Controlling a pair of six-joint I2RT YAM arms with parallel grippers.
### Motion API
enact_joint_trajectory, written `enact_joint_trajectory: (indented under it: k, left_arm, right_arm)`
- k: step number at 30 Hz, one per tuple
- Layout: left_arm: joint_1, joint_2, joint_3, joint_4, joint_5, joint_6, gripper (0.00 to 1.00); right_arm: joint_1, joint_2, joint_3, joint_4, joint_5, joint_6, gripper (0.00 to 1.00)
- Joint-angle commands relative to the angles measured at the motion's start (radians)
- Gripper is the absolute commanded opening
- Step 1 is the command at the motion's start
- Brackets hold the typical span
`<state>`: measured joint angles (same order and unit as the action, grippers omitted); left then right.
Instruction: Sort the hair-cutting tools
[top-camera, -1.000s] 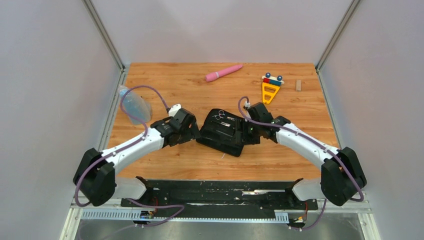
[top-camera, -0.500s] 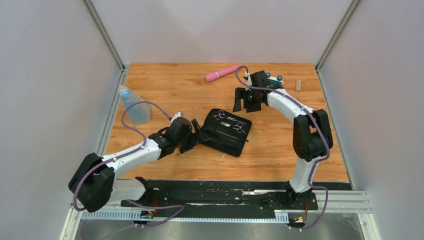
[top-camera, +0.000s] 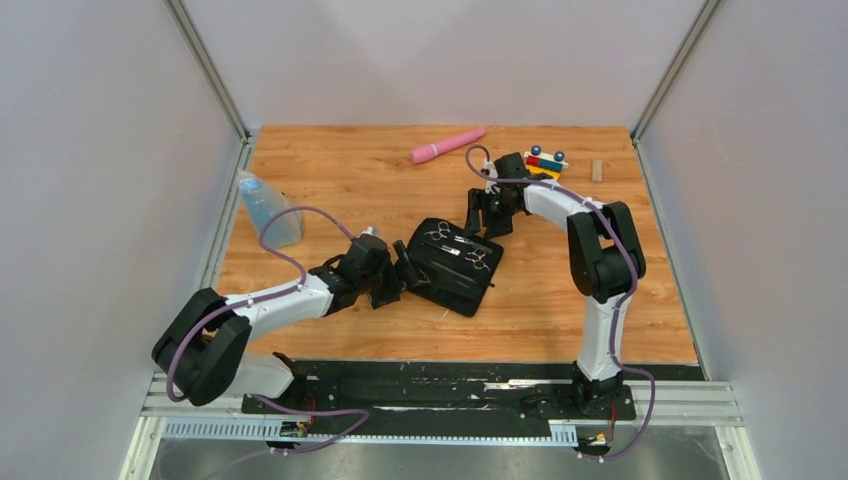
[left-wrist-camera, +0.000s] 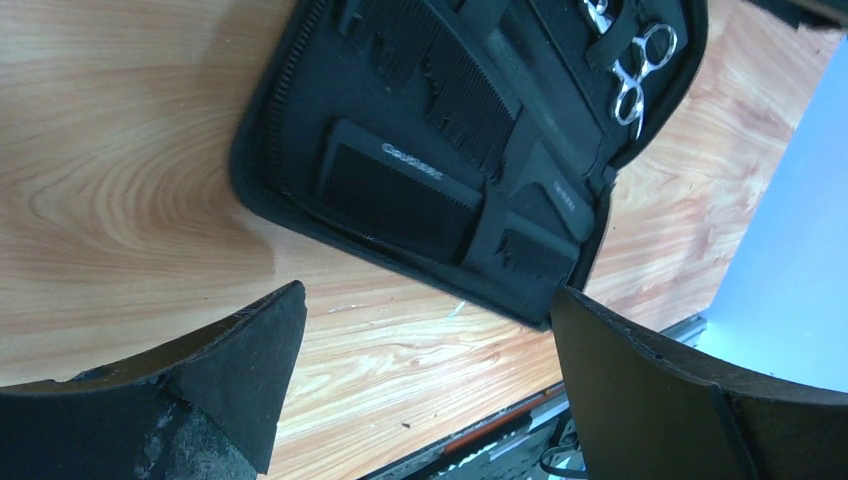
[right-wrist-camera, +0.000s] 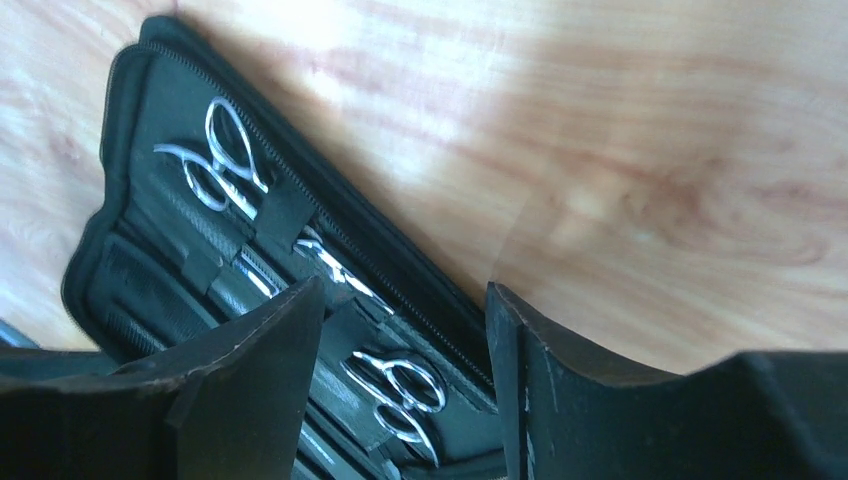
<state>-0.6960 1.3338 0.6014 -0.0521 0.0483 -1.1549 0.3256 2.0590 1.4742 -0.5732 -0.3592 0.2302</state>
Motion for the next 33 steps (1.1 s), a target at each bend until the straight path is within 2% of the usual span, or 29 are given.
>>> enact_joint_trajectory:
  k: [1,9,14,19,24,28,33]
  left_arm:
    - [-0.004,0.03,-0.003,0.046,0.045,0.003,1.0]
    - [-0.002,-0.03,-0.045,0.031,0.003,0.011,1.0]
    - [0.003,-0.109,-0.037,-0.049,-0.099,0.051,1.0]
    - [0.053,-0.152,-0.035,-0.076,-0.11,0.104,1.0]
    - [0.082,-0.122,-0.022,-0.076,-0.095,0.123,1.0]
    - [0.093,-0.089,-0.005,-0.077,-0.078,0.141,1.0]
    - [0.095,-0.103,0.032,-0.049,-0.008,0.188,1.0]
  right_arm:
    - [0.032,-0.139,-0.151,0.012,-0.098,0.088,0.61]
    - [0.122,-0.394,-0.425,0.122,-0.103,0.227,0.59]
    - [0.123,-0.502,-0.496,0.16,0.054,0.252,0.58]
    - [0.121,-0.462,-0.45,0.176,0.067,0.216,0.55]
    - [0.119,-0.389,-0.42,0.214,0.084,0.197,0.53]
    - [0.116,-0.336,-0.411,0.238,0.037,0.187,0.49]
    - [0.116,-0.32,-0.442,0.283,-0.029,0.198,0.48]
